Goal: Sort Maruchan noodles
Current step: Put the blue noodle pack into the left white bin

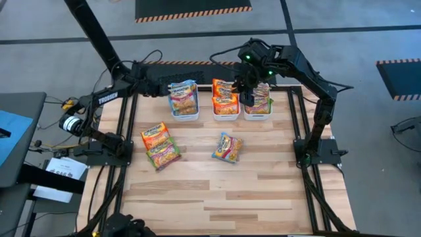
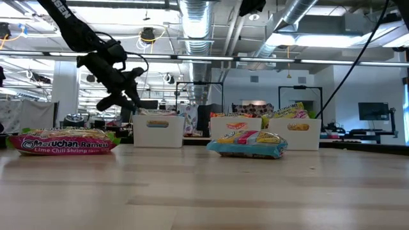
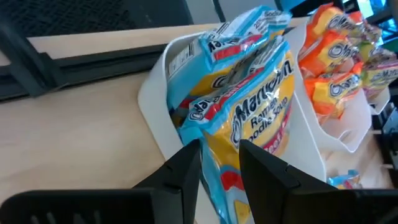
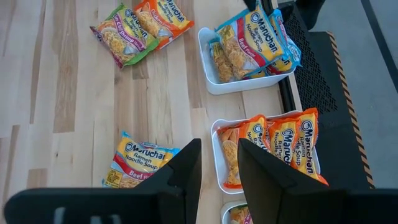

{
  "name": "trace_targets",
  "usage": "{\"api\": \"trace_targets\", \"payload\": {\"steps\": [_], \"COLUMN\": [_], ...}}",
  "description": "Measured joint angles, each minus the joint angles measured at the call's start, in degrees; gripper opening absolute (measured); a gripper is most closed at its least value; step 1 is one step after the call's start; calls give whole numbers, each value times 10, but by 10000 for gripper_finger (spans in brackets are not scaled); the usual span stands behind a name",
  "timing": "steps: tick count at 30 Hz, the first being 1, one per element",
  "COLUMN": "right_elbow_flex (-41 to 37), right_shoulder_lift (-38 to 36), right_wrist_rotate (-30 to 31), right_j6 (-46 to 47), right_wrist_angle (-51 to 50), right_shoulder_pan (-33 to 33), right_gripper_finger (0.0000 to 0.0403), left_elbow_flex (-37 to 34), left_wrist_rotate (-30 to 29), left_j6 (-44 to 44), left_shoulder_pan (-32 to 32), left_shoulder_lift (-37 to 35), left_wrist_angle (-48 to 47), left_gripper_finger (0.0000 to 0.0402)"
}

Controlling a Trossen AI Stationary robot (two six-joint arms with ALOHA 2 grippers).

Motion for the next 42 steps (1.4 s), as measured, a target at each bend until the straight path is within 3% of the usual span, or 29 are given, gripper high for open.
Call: {"api": "trace_targets", "payload": {"steps": [8, 19, 28, 42], "right_elbow_flex": [0, 0, 0, 0], "right_shoulder_lift": [0, 0, 0, 0], "right_wrist_rotate": [0, 0, 0, 0], "right_j6": [0, 0, 0, 0], "right_wrist_angle": [19, 19, 19, 19], "right_shoulder_pan": [0, 0, 0, 0], "right_gripper_finger": [129, 129, 129, 129], "left_elbow_flex": [0, 0, 0, 0], "left_wrist_rotate": [4, 7, 80, 114], "left_j6": [-1, -23, -24, -7], "left_shoulder_pan": [-31, -47, -37, -14], "left_shoulder_lift": [49, 56, 56, 56], "left_wrist_angle": [13, 104, 52, 107], "left_gripper_finger": [81, 77, 77, 77]}}
